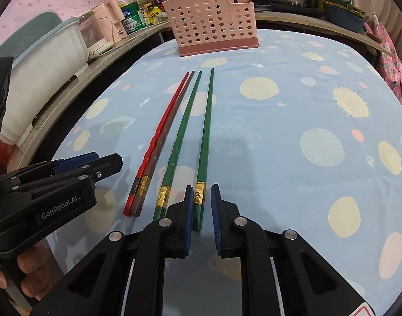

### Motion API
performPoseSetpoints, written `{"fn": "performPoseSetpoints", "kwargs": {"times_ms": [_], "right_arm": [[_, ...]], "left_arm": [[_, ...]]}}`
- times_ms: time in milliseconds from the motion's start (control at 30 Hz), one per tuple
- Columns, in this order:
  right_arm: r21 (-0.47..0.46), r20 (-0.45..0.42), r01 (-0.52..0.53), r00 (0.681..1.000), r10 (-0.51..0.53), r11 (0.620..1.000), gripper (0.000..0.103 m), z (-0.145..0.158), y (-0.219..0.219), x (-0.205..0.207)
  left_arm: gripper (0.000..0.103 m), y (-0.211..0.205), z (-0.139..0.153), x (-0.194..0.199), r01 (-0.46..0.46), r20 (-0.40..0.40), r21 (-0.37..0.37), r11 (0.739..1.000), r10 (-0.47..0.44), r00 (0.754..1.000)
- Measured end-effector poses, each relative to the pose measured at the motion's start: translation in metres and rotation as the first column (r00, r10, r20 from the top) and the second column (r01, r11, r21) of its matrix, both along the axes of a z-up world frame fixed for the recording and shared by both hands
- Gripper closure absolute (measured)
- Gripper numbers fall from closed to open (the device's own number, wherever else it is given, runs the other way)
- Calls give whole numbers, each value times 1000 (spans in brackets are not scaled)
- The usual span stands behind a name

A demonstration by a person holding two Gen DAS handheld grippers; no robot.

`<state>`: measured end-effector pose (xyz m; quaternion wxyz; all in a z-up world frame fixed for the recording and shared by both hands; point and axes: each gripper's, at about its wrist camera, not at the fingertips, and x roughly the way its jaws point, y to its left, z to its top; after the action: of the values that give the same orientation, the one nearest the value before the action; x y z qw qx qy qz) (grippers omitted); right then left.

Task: Organize utensils
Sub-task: 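Close right tool on a green chopstick while left tool grasps a red one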

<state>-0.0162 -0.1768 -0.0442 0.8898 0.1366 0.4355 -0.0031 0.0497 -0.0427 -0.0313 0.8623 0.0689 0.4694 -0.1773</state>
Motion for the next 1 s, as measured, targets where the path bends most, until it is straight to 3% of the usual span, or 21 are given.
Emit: {"fn": "performPoseSetpoints", "kwargs": {"times_ms": [167,533,1000], "right_arm": [[5,0,22,1000,-22,1000,97,-1,-7,-2],[13,2,35,999,-35,999,97,-2,-14,-5],[12,3,34,999,-34,999,97,-2,-13,-6]], "left_arm": [[57,-4,-1,-5,22,-2,-11,1000,-22,1000],[57,-10,-11,-6,36,-39,-16,999,-37,999],[56,-12,-16,-7,37,-14,30,999,-37,999]]}}
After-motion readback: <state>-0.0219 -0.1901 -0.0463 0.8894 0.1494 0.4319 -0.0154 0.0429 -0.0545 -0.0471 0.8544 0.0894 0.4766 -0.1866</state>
